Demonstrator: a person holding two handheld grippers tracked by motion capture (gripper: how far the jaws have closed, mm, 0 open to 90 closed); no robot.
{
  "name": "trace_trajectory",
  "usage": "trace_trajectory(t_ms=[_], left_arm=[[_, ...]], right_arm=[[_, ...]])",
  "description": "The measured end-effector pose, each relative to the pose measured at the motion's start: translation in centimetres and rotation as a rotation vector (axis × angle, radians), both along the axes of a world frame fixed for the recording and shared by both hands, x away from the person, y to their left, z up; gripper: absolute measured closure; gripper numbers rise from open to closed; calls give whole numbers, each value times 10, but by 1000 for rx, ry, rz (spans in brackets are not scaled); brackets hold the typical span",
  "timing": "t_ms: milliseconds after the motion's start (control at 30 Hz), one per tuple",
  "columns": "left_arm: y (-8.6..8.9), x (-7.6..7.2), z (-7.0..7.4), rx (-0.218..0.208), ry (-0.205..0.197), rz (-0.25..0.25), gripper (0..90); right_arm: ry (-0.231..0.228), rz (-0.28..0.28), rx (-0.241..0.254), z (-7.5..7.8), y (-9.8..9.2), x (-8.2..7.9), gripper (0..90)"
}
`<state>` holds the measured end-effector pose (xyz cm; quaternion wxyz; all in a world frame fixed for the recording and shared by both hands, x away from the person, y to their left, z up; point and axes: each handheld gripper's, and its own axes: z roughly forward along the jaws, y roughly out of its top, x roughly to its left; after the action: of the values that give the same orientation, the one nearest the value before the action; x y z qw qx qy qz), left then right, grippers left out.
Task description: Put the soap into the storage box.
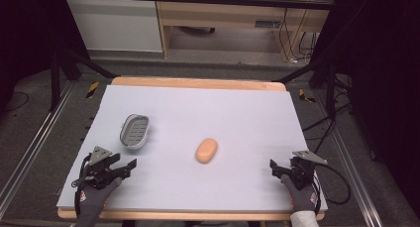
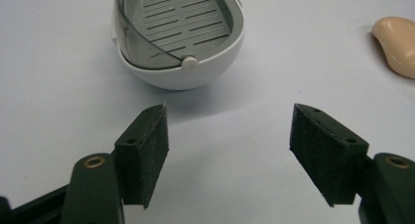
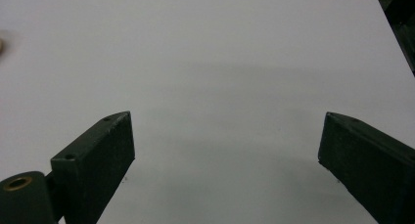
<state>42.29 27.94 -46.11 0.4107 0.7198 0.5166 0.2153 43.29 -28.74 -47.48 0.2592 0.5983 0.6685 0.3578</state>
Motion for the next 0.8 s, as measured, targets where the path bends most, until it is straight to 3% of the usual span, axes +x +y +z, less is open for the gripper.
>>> trace_trajectory(t_ms=[200,800], left_arm=[[-7,-3,2,8,0,-34,331],[-29,-5,10,-1,-25,-69,323]], right_arm=[[13,-2,-9,0,3,-2,67],[20,-1,-20,0,7,-2,63]])
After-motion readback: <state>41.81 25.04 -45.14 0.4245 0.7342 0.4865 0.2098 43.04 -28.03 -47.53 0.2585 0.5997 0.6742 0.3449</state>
